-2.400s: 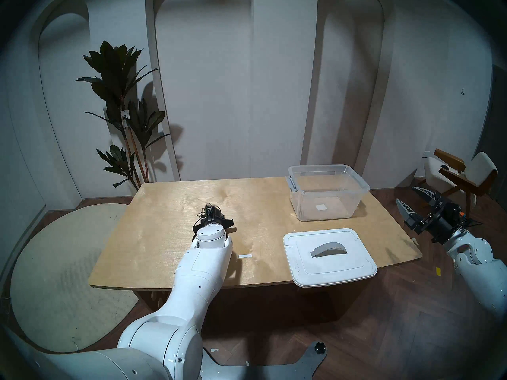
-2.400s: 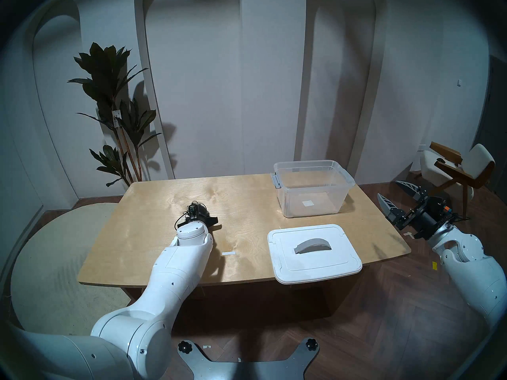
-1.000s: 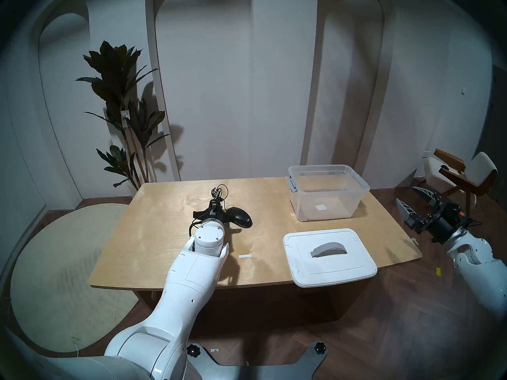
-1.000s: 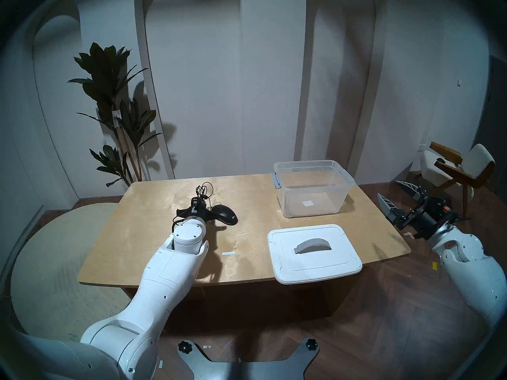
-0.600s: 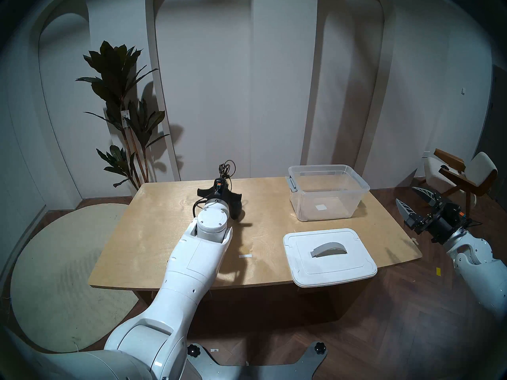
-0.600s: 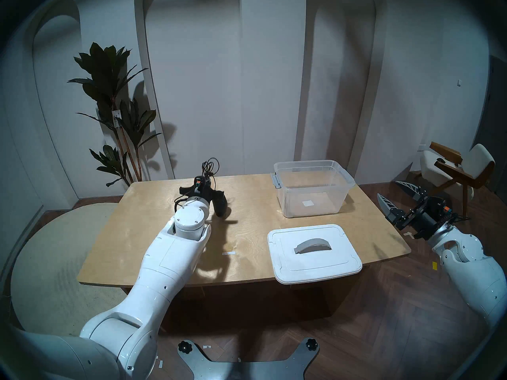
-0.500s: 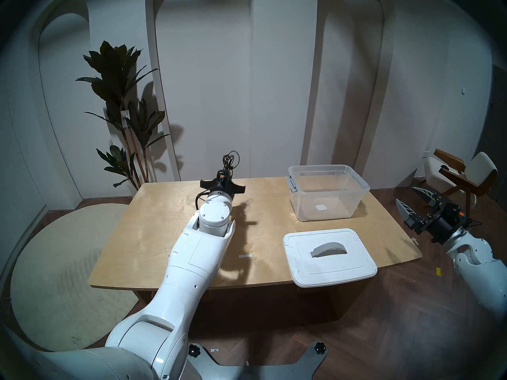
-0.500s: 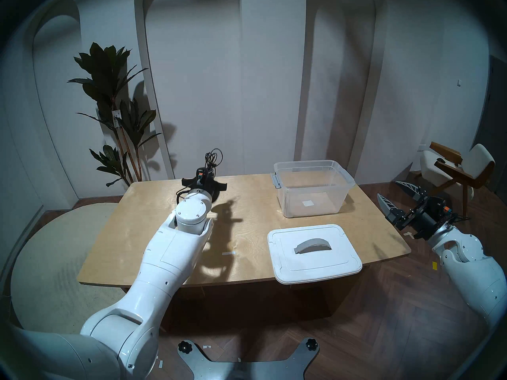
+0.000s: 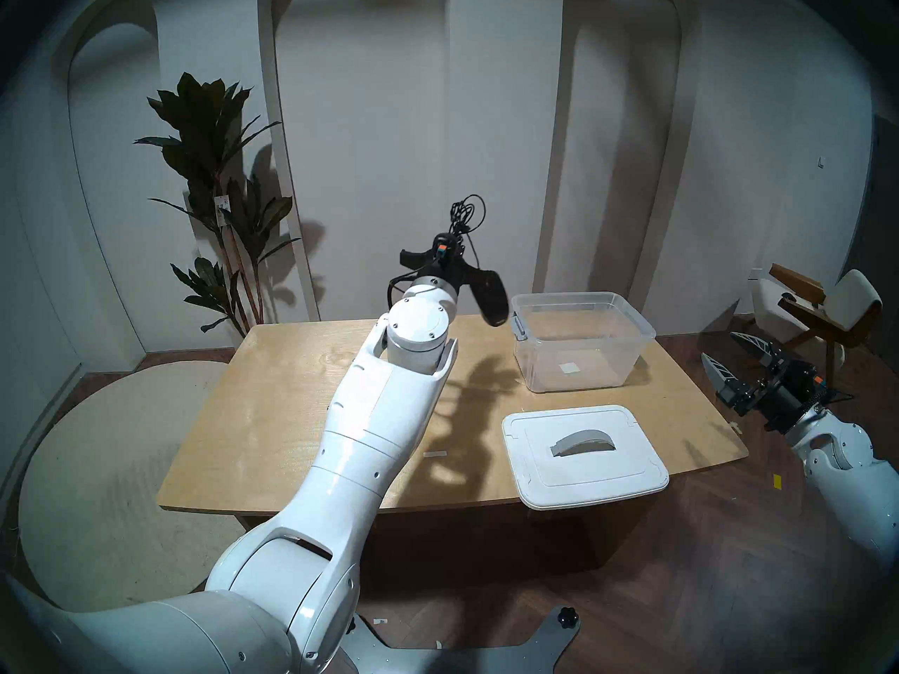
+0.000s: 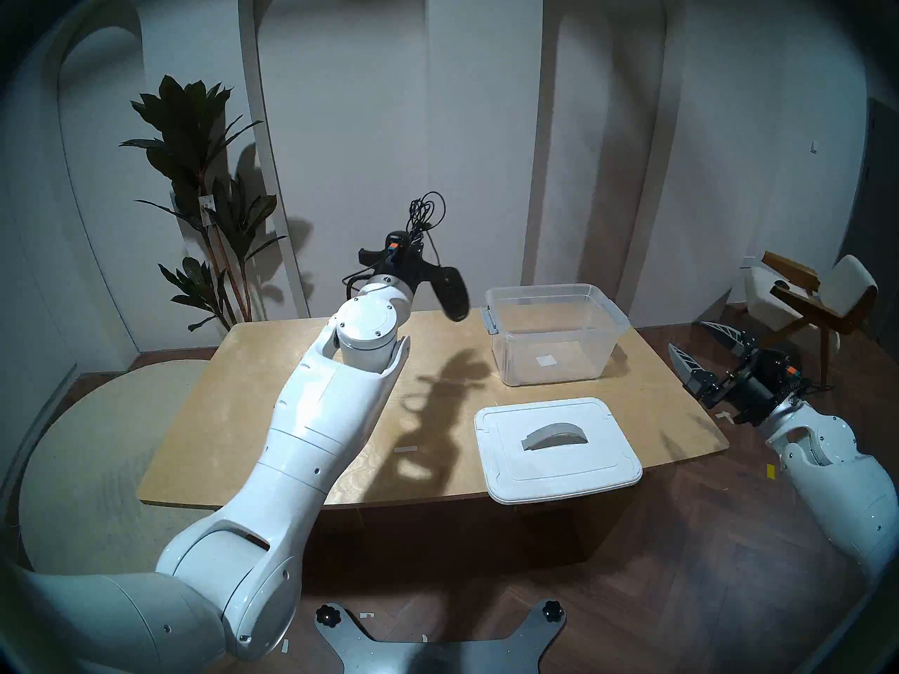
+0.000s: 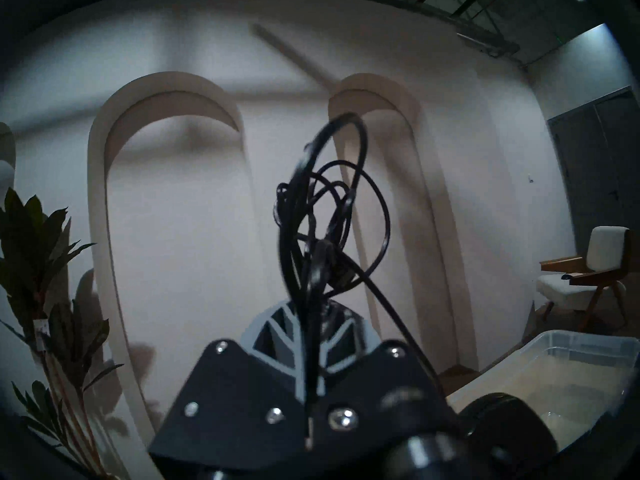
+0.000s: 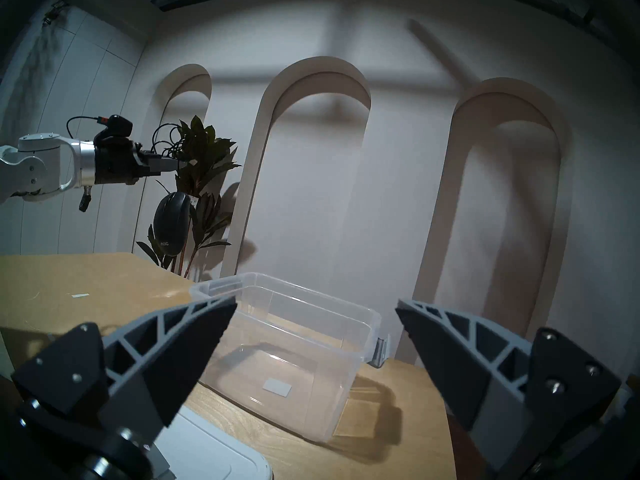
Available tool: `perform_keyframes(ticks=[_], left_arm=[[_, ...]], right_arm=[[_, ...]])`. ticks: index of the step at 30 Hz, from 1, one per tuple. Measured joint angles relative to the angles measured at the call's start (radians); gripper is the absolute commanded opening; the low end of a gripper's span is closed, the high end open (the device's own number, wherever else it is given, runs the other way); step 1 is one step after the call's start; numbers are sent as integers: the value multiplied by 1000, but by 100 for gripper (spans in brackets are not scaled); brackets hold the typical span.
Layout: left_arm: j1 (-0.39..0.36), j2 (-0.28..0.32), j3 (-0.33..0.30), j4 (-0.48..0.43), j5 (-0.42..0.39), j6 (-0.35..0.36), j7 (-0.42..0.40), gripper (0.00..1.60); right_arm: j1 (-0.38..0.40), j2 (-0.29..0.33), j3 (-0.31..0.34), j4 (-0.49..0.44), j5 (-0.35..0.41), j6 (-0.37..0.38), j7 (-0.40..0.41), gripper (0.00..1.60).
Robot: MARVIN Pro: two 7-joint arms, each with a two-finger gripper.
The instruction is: Open a storage container and put mouse inside
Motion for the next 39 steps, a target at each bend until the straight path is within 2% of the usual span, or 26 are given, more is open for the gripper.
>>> perform_keyframes(ticks=[10, 17, 28, 39], left_arm=[[-74, -69, 13, 4, 34, 86, -51, 0], [-121, -130, 26, 40, 55, 128, -83, 0], [-203, -229, 40, 197, 77, 170, -119, 0], [-284, -309, 63, 386, 80, 172, -140, 0]], right_arm=[[1, 0, -1, 0, 0, 0, -1, 160], [1, 0, -1, 0, 0, 0, -1, 160], [2, 0, -1, 1, 0, 0, -1, 160], [2, 0, -2, 1, 0, 0, -1, 160]])
